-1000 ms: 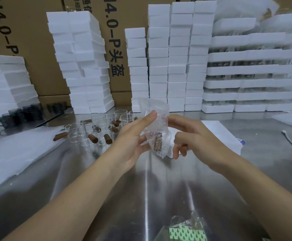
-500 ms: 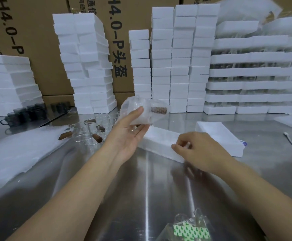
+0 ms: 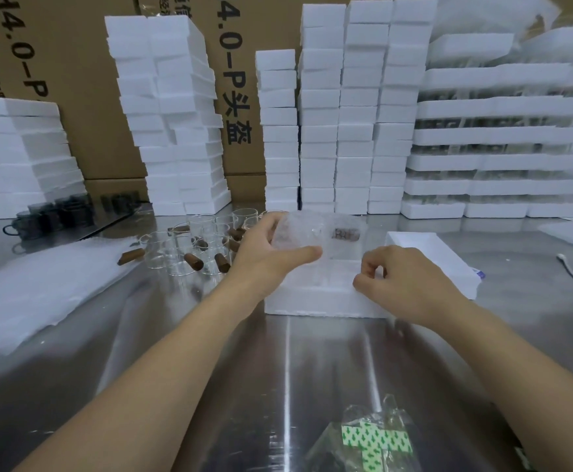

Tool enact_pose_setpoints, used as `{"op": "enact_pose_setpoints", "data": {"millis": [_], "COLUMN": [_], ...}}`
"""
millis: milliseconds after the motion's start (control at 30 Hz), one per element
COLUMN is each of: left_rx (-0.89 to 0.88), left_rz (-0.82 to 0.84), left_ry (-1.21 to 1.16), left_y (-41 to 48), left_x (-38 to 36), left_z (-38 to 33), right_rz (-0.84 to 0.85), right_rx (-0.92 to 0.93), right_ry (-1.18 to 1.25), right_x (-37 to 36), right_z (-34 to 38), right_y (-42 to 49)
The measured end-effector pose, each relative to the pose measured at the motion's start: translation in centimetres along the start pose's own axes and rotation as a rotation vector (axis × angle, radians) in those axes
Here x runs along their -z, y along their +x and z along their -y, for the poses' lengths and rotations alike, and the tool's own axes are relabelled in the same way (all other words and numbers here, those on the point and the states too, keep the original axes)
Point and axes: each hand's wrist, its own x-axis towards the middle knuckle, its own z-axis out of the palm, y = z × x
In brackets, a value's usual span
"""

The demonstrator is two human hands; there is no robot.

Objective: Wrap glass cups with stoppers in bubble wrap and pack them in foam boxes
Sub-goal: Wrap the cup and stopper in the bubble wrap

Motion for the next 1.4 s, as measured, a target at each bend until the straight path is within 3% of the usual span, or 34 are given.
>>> {"op": "enact_pose_setpoints", "data": {"millis": [367,800,1100,1200,1400], "left_rx": [0.021,0.108,0.189,0.163,0.241], "left_rz": [0.096,0.199,0.301,0.324,0.177], "left_ry": [0.089,0.222,0.267,0.243,0.003], "left_y": [0.1,0.4,-0.3,-0.6,1.9], "left_x": [0.2,0.8,0.6,0.2,0.2], "left_z": [0.9,1.9,1.1,0.4,1.3], "right_rz": [-0.074,-0.032,0.025,0.035,-0.024], "right_rx": [0.07,0.051,0.151,0.161,0.131], "right_ry": [0.334,0.347,0.189,0.184,0.277], "right_x": [-0.8,-1.2,-1.5,-1.4,-1.4], "right_z": [0.2,-0.7,-0.1,0.2,0.3], "right_y": [0.6,0.9,0.6,0.5,0.3]}}
